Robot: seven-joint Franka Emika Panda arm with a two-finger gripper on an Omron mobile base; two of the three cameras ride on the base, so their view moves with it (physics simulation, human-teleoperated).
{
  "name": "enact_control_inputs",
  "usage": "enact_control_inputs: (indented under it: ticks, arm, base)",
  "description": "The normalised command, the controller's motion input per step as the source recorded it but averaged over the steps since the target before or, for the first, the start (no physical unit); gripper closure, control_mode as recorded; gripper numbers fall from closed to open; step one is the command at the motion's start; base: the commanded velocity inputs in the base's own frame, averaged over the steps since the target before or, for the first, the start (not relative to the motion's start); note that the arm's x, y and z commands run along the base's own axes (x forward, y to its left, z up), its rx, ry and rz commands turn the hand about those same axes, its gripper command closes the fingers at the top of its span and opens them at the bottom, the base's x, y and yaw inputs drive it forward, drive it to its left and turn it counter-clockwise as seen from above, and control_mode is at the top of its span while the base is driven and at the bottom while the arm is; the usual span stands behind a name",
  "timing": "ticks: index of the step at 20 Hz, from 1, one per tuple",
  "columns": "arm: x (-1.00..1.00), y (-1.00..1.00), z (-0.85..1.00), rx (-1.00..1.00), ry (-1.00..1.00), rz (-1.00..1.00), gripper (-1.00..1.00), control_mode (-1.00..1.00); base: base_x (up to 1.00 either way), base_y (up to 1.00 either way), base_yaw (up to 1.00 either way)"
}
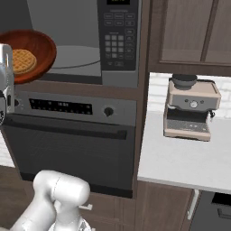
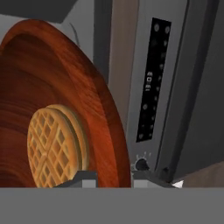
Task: Open the microwave, place the bowl with waffle inside the microwave, then close the microwave door and turn it on.
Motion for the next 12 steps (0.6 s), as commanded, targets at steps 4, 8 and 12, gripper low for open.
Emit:
enact_control_inputs:
  ticks: [4, 8, 12]
  arm:
    - [0.71, 0.00, 0.02, 0.00, 0.17, -0.01, 1.00, -1.00]
    - [0.64, 0.08, 0.00, 0.00, 0.08, -0.02, 1.00, -1.00]
    - [0.66, 0.21, 0.00, 0.00, 0.00, -0.04, 1.00, -1.00]
  base:
    - [0.00, 0.00, 0.00]
    - [0.00, 0.00, 0.00]
    - [0.00, 0.00, 0.00]
